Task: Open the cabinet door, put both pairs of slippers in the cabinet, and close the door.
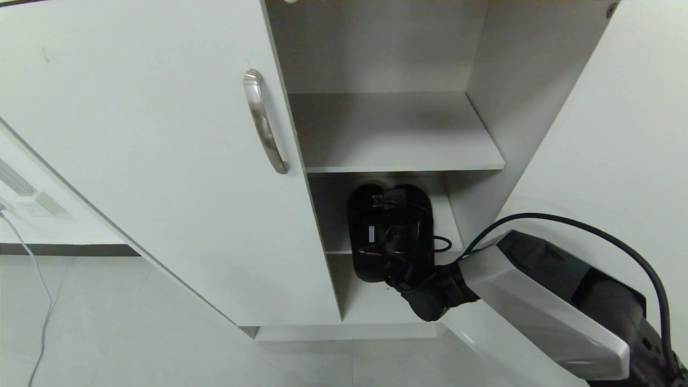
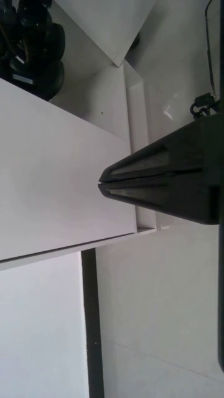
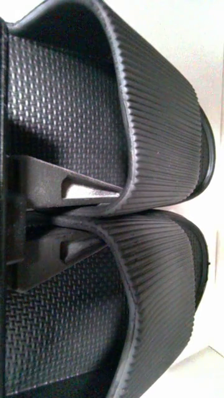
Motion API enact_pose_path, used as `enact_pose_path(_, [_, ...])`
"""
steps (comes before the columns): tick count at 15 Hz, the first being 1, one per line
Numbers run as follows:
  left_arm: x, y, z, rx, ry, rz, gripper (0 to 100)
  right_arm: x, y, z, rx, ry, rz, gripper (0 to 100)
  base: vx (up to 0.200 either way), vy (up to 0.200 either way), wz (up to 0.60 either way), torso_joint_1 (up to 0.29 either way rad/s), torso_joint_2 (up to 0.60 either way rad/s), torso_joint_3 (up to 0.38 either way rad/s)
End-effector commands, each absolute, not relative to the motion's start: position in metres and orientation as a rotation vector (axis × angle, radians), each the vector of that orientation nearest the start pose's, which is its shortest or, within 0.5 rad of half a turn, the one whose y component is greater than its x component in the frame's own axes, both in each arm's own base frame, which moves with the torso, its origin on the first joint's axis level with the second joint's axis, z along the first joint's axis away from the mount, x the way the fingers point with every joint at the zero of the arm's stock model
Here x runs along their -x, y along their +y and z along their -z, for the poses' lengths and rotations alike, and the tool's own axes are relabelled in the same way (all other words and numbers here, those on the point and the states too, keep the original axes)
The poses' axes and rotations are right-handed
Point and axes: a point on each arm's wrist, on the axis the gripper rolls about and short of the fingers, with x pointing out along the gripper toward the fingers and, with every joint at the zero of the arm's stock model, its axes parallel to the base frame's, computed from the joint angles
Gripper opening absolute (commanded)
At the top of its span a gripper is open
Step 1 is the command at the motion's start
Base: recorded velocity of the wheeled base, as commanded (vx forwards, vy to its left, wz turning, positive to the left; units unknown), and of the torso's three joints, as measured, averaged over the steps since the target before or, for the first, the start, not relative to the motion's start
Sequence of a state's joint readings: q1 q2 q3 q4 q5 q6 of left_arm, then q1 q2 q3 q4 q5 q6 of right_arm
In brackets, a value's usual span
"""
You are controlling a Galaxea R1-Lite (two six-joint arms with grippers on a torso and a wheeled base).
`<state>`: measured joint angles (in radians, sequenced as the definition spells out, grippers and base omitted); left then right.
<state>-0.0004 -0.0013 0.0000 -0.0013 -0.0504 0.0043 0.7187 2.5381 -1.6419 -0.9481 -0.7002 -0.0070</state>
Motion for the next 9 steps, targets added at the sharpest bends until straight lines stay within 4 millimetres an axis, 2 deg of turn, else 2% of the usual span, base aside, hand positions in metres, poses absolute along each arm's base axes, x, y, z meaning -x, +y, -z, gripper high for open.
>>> enact_pose_path(1, [0.023, -0.001, -0.076, -0.005, -0.002, 0.051, 0, -0.405, 0.326, -0.081, -0.022, -0.049, -0.006, 0, 0.000, 0.000, 0.00, 0.000, 0.00, 0.000])
enact_pose_path(9, [0.023, -0.001, -0.076, -0.005, -0.002, 0.052, 0, -0.419, 0.316, -0.096, -0.015, -0.091, 0.020, 0, 0.000, 0.000, 0.00, 0.000, 0.00, 0.000])
